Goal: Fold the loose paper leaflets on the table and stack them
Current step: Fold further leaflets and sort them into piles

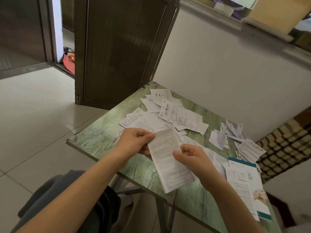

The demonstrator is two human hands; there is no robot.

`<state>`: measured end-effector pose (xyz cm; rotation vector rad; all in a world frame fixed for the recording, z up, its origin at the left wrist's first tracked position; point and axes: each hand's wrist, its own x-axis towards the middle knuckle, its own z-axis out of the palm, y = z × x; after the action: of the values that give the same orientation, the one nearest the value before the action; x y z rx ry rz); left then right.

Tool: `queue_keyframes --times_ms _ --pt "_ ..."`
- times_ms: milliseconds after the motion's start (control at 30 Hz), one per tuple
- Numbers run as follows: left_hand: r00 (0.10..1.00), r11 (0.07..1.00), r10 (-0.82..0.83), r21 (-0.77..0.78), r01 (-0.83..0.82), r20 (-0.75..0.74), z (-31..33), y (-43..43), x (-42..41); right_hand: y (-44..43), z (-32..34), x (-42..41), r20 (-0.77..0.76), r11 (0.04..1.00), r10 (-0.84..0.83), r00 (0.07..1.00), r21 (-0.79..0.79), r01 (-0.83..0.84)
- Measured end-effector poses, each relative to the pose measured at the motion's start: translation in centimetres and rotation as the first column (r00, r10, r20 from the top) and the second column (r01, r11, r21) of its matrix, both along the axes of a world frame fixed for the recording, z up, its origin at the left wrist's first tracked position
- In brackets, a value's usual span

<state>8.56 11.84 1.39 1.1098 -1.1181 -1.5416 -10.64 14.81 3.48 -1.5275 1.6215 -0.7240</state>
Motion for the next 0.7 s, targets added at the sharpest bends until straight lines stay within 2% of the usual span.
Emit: queue_keyframes --times_ms 133,367,500,600,700 --pt "0.997 0.997 -0.064 -0.028 0.065 0.042 0.3 0.0 0.5 0.2 -0.1 -0.5 0.045 0.989 0.084 0.995 0.121 -0.089" --pt "0.991 0.995 -0.093 -0.027 0.096 0.092 0.2 -0.2 0.8 0.4 -0.4 -0.4 0.062 0.993 0.077 0.995 0.081 -0.082" --pt "0.996 0.997 -0.028 -0.063 0.033 0.081 0.2 -0.1 0.7 0.4 -0.5 0.2 0.102 0.984 0.115 0.988 0.124 -0.127" --pt "1.0 0.999 0.012 -0.047 -0.011 0.009 0.2 0.1 0.1 0.2 -0.7 0.8 0.17 0.998 0.018 0.985 0.051 -0.027" --pt "0.992 0.992 -0.119 0.047 0.117 0.043 -0.1 0.3 -0.4 -0.1 -0.7 1.3 0.315 0.994 -0.11 0.943 0.01 0.113"
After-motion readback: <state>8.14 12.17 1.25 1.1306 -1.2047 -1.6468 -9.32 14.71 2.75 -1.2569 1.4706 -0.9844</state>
